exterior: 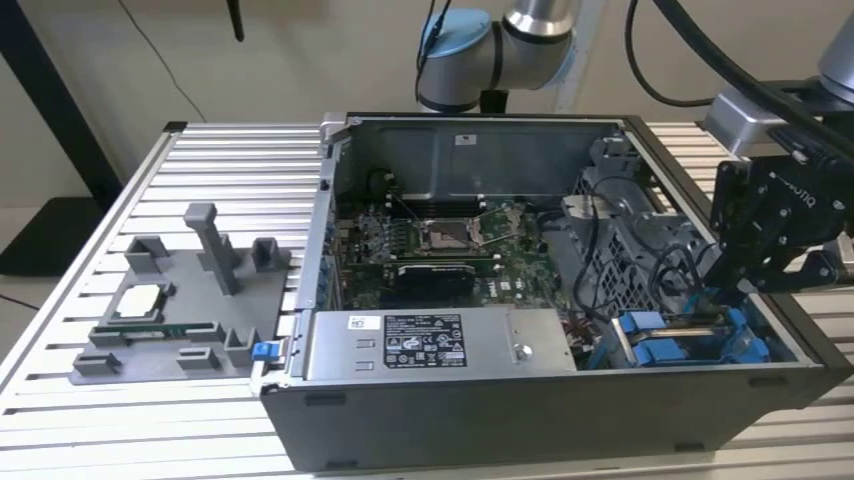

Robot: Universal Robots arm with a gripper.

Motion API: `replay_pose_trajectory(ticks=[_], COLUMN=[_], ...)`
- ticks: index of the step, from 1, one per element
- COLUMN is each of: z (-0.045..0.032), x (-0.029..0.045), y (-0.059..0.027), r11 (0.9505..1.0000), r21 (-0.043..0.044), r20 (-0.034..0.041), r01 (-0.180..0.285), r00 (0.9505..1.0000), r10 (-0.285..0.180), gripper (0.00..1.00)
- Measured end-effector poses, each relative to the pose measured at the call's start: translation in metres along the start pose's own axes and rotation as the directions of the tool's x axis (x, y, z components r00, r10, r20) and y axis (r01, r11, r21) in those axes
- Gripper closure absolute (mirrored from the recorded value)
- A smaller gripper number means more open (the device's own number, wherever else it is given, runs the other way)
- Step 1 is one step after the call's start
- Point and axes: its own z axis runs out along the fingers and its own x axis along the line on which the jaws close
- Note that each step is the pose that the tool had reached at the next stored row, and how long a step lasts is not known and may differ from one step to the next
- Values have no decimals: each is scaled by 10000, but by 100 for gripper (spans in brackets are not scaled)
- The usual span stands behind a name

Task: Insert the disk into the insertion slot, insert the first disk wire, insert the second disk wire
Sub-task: 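Insert the second disk wire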

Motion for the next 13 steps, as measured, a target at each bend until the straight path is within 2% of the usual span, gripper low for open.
replay_pose_trajectory(ticks=[7,13], z=[-4,-2], x=[-1,-4], y=[-14,-82], r11=[10000,10000], r21=[0,-1], r20=[-4,0], r01=[1,0], r00=[10000,10000], r10=[-1,0], gripper=[0,0])
